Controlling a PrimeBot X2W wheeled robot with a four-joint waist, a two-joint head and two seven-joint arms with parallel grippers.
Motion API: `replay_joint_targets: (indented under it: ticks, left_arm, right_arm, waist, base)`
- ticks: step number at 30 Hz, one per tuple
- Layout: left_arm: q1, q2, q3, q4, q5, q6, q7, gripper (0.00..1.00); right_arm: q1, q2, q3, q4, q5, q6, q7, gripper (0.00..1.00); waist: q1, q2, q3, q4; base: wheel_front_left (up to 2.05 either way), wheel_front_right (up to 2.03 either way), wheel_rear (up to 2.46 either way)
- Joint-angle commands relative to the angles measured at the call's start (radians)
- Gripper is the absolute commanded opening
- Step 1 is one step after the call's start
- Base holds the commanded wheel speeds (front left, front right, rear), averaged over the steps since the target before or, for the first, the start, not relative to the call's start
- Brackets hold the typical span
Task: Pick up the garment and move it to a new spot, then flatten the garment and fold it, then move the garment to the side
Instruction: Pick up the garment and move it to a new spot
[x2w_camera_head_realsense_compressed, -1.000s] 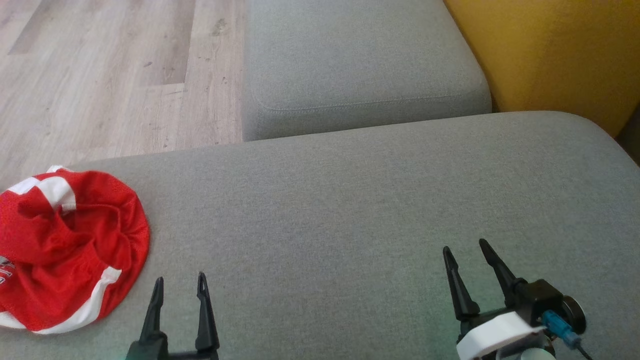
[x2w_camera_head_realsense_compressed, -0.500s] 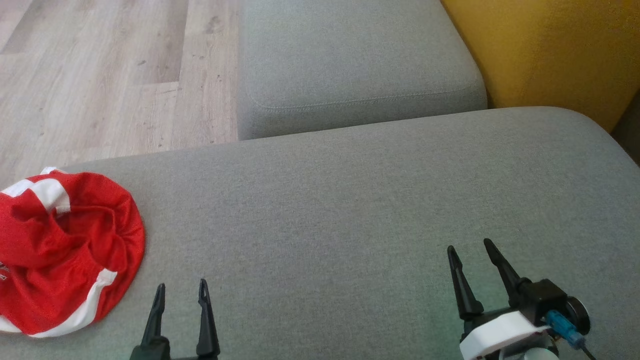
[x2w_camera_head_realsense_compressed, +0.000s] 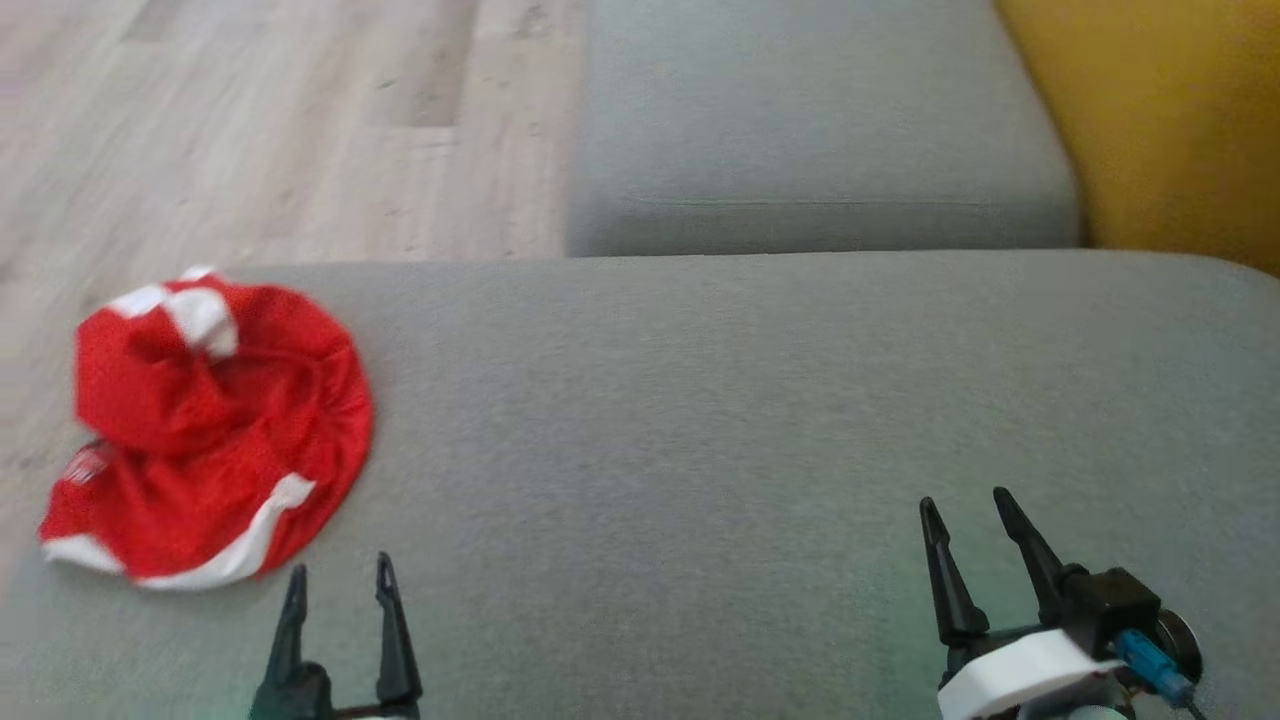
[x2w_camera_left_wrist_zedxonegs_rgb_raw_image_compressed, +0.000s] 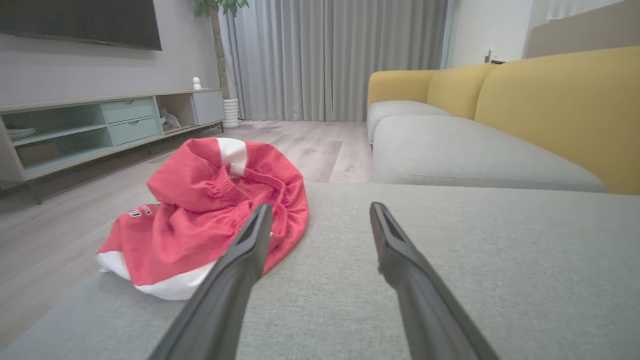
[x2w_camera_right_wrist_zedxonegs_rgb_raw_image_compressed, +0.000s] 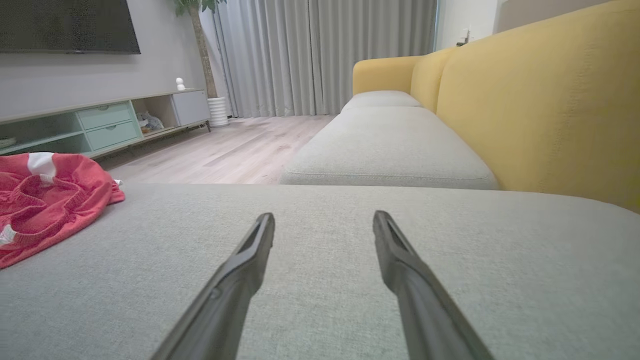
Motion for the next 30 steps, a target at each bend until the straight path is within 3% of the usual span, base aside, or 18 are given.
replay_joint_targets:
  ticks: [1,8,14,23,30]
  left_arm:
    - [-0.056,0.003,0.047,-0.028,0.007,0.009,-0.01,1.0]
    - [-0.039,0.003,0.099,-0.036,0.013,0.02,-0.01,1.0]
    - [-0.033,0.003,0.141,-0.053,0.019,0.017,-0.01,1.0]
    - [-0.068,0.006,0.193,-0.22,0.056,0.041,-0.01,1.0]
    - [-0.33,0.101,0.19,-0.258,0.108,-0.031,-0.01,1.0]
  right_arm:
    - [-0.039,-0.008,0.022,-0.033,0.011,-0.001,-0.012,1.0]
    - [-0.035,-0.008,0.039,-0.039,0.023,-0.001,-0.012,1.0]
    - [-0.05,-0.008,0.052,-0.042,0.032,-0.001,-0.012,1.0]
    - [-0.064,-0.008,0.048,-0.048,0.004,-0.001,-0.012,1.0]
    - [-0.087,-0.008,0.012,-0.077,-0.094,-0.001,-0.012,1.0]
  waist:
    - [0.0,-0.0001,0.011,0.081]
    - [0.0,-0.0001,0.015,0.256]
    - [0.0,-0.0001,0.024,0.361]
    - [0.0,-0.0001,0.078,0.41]
    - [0.0,-0.0001,0.204,0.397]
  base:
    - [0.0,0.0,0.0]
    - [0.0,0.0,0.0]
    - [0.0,0.0,0.0]
    - [0.0,0.0,0.0]
    - [0.0,0.0,0.0]
